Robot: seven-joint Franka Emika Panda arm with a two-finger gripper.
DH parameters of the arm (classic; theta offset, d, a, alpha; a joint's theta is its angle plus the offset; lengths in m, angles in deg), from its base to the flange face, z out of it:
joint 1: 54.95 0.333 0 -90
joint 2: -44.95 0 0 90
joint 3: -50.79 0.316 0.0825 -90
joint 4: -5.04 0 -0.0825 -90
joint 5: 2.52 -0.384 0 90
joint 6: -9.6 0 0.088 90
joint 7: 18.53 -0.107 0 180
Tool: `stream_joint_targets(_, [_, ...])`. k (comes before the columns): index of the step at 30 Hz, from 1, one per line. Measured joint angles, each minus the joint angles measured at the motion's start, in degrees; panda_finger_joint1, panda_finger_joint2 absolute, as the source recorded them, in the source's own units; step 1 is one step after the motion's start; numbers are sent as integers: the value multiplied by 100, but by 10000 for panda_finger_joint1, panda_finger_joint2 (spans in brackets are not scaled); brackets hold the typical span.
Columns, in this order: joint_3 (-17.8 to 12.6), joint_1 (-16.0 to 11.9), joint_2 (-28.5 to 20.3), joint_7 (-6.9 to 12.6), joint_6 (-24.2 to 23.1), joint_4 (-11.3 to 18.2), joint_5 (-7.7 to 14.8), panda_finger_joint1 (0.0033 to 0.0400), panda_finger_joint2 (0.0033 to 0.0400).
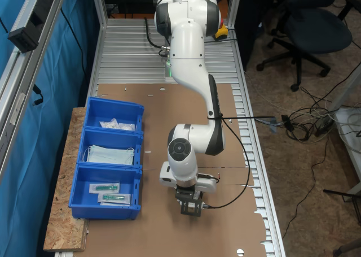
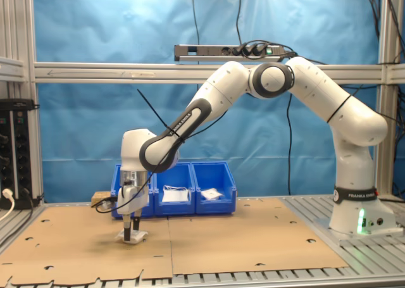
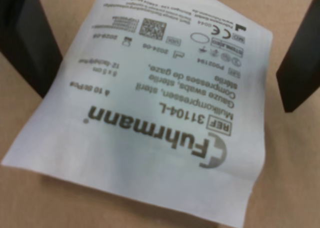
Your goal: Pick and place sorting task of medical equipment.
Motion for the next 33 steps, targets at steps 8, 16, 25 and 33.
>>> stream_joint_targets(8, [0, 0, 0, 0, 0, -20, 0, 400, 400])
stream_joint_targets(16, [0, 0, 0, 0, 0, -20, 0, 400, 400])
stream_joint_targets(25, [0, 0, 0, 0, 0, -20, 0, 400, 400])
stream_joint_targets(33, [0, 0, 0, 0, 0, -20, 0, 201, 201])
